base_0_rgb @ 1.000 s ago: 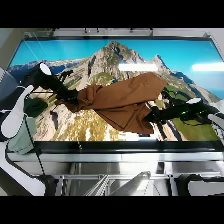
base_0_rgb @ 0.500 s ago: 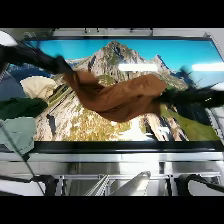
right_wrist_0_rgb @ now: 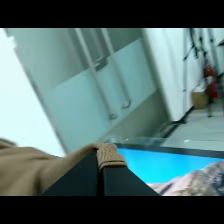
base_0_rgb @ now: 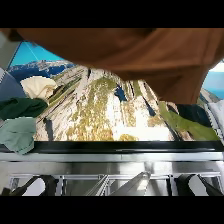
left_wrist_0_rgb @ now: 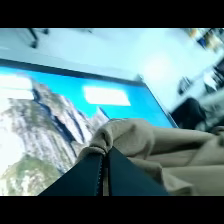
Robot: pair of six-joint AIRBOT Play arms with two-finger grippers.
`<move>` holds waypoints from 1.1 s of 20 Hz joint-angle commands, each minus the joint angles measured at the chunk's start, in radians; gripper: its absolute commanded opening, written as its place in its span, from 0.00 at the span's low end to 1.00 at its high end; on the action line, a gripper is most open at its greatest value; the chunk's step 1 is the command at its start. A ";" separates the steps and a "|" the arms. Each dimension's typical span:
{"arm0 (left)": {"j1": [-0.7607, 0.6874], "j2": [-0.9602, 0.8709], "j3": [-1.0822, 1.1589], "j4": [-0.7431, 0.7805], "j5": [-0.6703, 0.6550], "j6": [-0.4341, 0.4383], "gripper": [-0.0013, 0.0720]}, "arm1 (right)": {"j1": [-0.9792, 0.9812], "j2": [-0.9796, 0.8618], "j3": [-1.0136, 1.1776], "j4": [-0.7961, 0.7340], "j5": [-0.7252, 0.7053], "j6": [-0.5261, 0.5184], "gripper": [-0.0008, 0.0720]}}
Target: Fold the shirts.
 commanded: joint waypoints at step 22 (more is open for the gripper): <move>-0.123 -0.187 -0.690 0.045 -0.040 0.134 0.04 | 0.320 -0.219 -0.291 -0.461 0.019 0.109 0.03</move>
